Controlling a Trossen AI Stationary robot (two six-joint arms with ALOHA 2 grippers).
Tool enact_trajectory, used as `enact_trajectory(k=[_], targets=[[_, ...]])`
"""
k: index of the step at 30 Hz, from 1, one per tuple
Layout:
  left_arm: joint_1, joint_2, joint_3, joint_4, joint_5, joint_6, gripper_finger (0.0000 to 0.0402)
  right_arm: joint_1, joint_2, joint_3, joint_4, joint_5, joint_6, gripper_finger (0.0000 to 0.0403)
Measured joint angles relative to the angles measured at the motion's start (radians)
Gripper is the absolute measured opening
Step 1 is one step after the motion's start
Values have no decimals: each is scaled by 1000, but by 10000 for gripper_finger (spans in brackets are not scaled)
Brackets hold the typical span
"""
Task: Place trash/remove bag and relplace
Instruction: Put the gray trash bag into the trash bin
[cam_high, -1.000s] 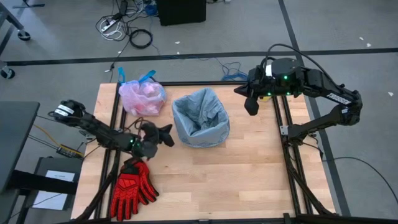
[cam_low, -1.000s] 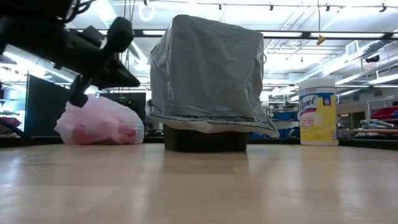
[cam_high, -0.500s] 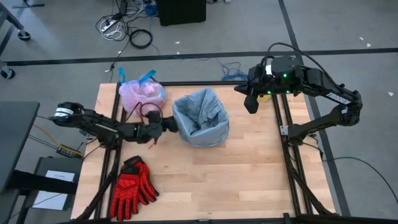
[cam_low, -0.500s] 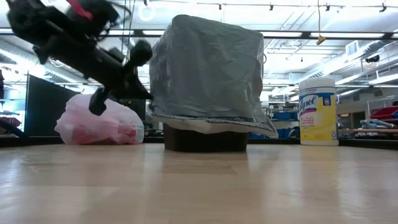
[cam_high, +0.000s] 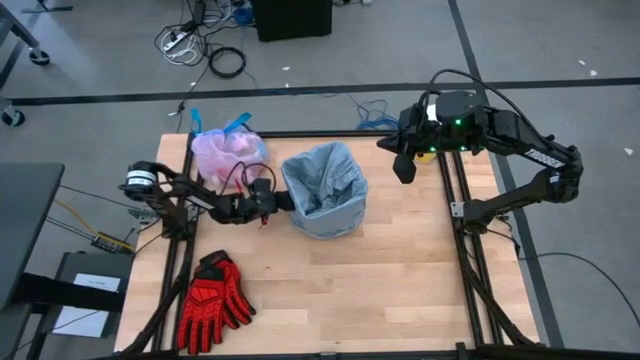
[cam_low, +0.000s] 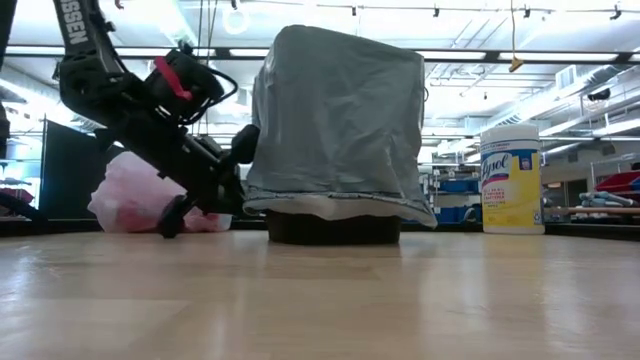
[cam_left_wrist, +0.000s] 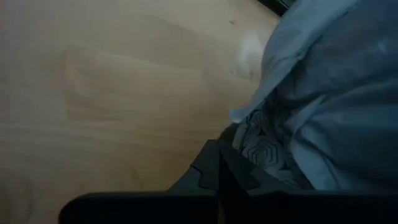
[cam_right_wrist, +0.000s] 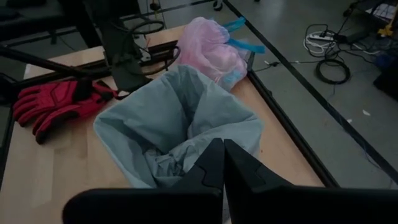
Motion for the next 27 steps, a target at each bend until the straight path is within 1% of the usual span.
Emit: enact_trajectory(k=[2,6,9,11,14,17,19,22,23,25,27], targets=[[-10,-1,8,-24,6,-5,3,0,0,0,0,1,0,0],[-15,-64,12,-137,43,-81,3,-4,0,0,0,10,-8,0],[-23,-130,9,-211,125,-102,3,-9,0,0,0,12,-9,0],[-26,-172,7,-237,166,-61,3,-10,0,0,-5,13,-9,0],[-22,-219,8,-235,217,106,4,-15,0,0,-19,14,-26,0],[-24,-232,8,-263,327,253,8,-30,10,0,-73,37,-58,0],[-23,-236,8,-293,370,313,15,-43,22,0,-118,60,-62,0],[-35,-237,8,-399,423,359,24,-54,25,-1,-185,64,-49,0],[-41,-236,8,-431,425,358,26,-55,25,-4,-187,67,-47,0],[-46,-236,8,-459,433,338,30,-55,24,-18,-198,66,-48,0],[-49,-234,8,-473,474,335,33,-54,24,-37,-206,60,-46,0]])
